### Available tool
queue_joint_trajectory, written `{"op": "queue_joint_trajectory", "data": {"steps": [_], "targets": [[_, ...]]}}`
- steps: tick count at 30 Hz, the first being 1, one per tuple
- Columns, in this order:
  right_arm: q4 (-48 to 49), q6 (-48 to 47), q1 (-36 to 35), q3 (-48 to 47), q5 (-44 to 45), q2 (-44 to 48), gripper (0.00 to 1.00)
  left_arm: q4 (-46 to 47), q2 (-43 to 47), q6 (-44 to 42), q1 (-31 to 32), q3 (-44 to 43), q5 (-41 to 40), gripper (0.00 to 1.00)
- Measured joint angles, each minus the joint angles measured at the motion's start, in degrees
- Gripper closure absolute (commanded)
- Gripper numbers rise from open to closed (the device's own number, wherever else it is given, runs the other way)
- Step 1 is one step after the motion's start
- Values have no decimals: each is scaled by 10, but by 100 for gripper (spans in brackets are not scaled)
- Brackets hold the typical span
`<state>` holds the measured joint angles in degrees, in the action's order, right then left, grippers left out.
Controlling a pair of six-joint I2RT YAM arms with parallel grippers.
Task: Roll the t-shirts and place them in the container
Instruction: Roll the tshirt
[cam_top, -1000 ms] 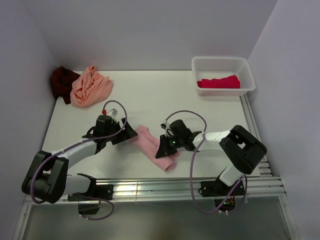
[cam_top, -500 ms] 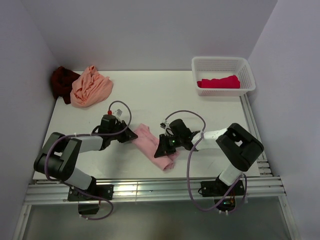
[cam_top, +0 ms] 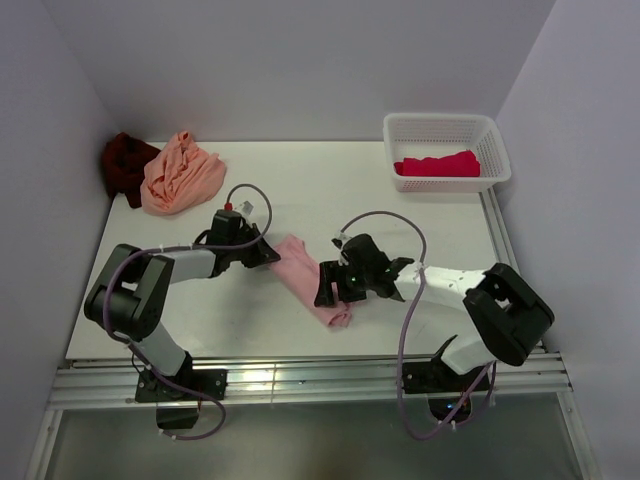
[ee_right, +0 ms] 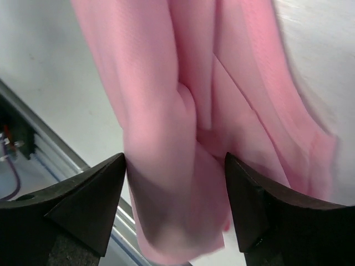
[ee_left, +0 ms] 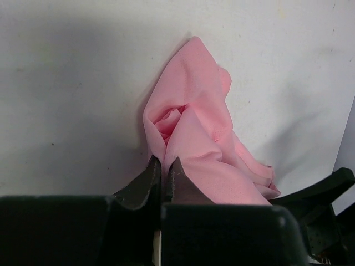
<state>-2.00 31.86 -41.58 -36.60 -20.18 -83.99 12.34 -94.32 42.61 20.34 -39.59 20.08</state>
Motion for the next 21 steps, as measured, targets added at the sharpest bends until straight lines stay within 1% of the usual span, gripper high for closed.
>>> {"op": "queue_joint_trajectory", "data": {"steps": [1, 2, 4, 8, 14, 18, 21], "targets": [[-12, -3, 0, 0, 12, 8, 19, -1, -3, -2, 0, -3, 0, 100], [-28, -7, -1, 0, 32, 18, 8, -2, -7, -3, 0, -7, 0, 100], [-58, -13, -5, -1, 72, 40, 6, -2, -11, -6, 0, -12, 0, 100], [-113, -22, -34, -20, 167, 82, 6, -2, -18, -13, 0, -21, 0, 100], [-144, -47, -135, -79, 313, 104, 9, -4, -23, -17, 0, -28, 3, 100], [-142, -80, -223, -116, 412, 83, 10, -10, -23, -22, 0, -31, 8, 100], [-143, -106, -286, -153, 478, 22, 9, -13, -23, -29, 0, -36, 14, 100]]}}
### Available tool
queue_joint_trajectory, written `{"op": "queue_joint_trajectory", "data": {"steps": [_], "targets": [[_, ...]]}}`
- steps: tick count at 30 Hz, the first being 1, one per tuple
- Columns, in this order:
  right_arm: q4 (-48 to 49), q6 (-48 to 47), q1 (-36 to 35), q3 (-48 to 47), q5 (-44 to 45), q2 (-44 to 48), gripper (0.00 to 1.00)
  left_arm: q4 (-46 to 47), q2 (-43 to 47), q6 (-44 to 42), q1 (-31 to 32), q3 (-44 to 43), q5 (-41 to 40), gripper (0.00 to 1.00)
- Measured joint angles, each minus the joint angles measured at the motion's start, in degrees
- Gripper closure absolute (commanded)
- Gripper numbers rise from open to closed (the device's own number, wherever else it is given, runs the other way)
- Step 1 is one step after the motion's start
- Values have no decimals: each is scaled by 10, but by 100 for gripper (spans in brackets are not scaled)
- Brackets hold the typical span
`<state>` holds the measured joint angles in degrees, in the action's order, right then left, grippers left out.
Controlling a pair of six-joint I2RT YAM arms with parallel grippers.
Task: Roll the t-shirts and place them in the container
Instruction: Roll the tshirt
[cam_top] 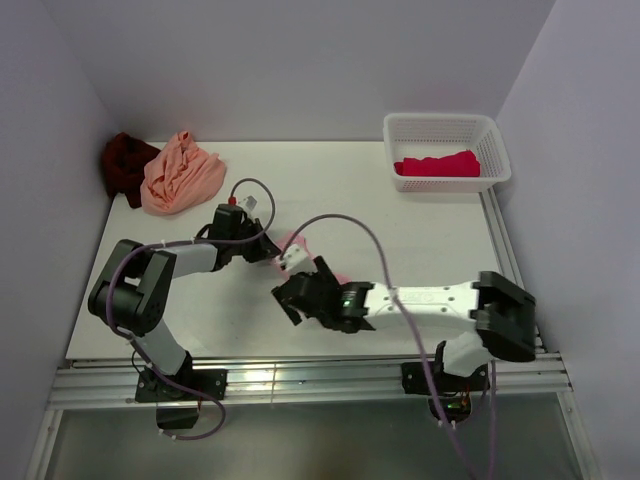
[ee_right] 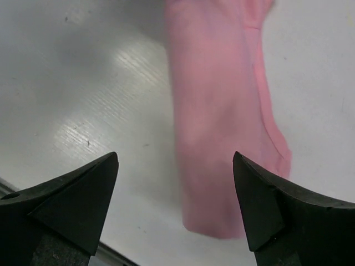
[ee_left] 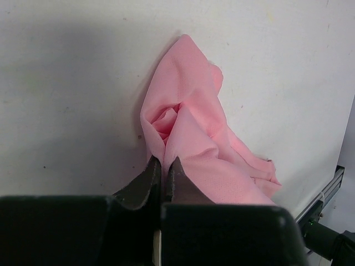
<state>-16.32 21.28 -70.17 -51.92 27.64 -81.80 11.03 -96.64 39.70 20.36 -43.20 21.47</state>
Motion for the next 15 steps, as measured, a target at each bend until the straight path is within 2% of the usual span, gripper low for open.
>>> {"op": "queue_joint_trajectory", "data": {"steps": [7, 15], "targets": [[-50, -30, -84, -128, 148, -231, 8, -18, -8, -16, 3, -17, 12, 100], [-118, -26, -92, -180, 294, -323, 12, -38, -15, -38, 4, -34, 24, 100]]}}
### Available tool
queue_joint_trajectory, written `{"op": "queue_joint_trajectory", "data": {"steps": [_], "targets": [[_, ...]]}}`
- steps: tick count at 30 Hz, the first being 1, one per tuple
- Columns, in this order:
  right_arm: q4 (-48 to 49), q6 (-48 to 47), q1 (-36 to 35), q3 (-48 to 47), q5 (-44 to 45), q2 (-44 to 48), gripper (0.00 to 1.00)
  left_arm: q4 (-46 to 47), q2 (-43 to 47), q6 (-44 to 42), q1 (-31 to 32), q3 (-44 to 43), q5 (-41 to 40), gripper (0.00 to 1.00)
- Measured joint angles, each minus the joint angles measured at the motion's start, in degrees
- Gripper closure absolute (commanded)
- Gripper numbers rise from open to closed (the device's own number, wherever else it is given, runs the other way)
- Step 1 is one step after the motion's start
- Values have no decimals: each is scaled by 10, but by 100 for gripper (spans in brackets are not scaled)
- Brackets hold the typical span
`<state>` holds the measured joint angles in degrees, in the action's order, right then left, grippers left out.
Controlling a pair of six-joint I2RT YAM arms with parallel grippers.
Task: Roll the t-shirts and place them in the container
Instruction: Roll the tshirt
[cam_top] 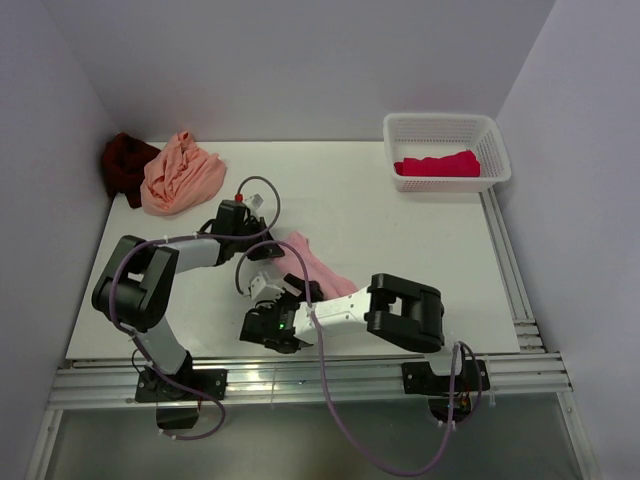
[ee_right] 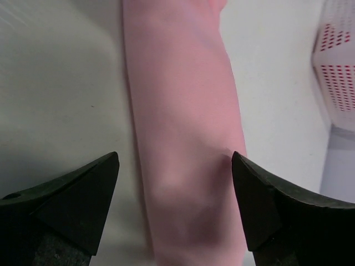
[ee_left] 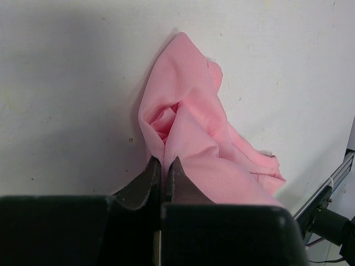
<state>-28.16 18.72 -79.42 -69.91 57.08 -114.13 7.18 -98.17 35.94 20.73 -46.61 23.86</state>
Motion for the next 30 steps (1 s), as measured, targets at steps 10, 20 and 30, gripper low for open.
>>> {"op": "queue_joint_trajectory", "data": {"steps": [10, 20, 30], "targets": [[-78, 56, 2, -50, 102, -102, 100, -12, -12, -16, 1, -12, 18, 100], [18, 14, 25, 64, -88, 64, 100, -28, 6, -23, 11, -5, 20, 67], [163, 1, 228, 165, -543, 203, 100, -38, 78, -22, 4, -2, 1, 31]]}}
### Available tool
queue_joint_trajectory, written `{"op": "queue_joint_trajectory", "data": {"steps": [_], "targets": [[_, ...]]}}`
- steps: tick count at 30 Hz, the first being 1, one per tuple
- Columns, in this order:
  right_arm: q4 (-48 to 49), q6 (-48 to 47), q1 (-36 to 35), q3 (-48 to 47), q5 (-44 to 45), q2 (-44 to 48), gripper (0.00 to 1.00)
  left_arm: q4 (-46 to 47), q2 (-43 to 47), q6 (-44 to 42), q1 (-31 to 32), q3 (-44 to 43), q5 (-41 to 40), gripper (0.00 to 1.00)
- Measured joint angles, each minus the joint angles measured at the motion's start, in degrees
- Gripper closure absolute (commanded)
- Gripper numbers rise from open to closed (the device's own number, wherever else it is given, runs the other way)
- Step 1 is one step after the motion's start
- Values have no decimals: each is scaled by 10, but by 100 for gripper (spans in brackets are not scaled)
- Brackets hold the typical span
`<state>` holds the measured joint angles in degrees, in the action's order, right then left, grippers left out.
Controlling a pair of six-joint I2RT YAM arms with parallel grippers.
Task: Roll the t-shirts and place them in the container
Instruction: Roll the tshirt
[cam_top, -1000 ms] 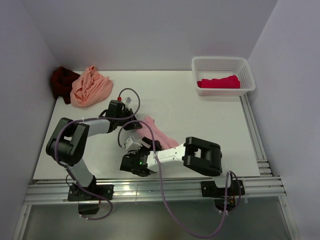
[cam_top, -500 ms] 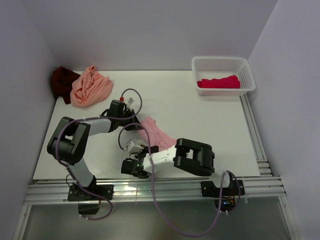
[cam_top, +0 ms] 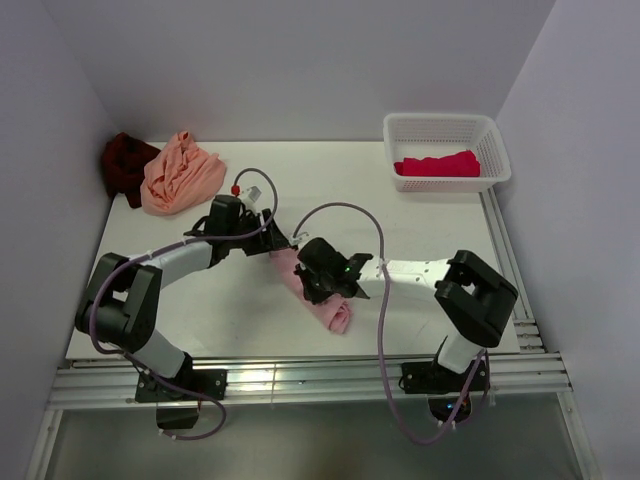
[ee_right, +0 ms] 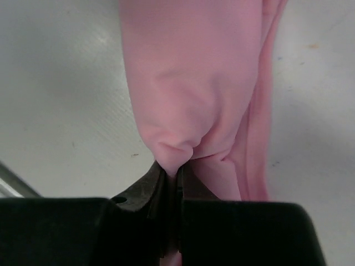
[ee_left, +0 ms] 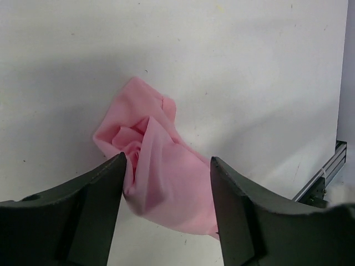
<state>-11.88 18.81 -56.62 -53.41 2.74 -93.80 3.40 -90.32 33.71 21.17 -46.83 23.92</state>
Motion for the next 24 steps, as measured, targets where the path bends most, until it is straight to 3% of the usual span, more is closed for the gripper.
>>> {"op": "queue_joint_trajectory", "data": {"steps": [10, 12, 14, 24], "targets": [[146, 38, 114, 74, -299, -34, 100, -13, 3, 4, -16, 26, -31, 21], [167, 44, 130, 84, -336, -39, 100, -18, 10, 4, -19, 34, -44, 13], [178, 48, 139, 91, -358, -41, 100, -23, 26, 7, -23, 47, -57, 6], [193, 49, 149, 110, -401, -41, 100, -26, 71, 15, -34, 79, -54, 11]]}}
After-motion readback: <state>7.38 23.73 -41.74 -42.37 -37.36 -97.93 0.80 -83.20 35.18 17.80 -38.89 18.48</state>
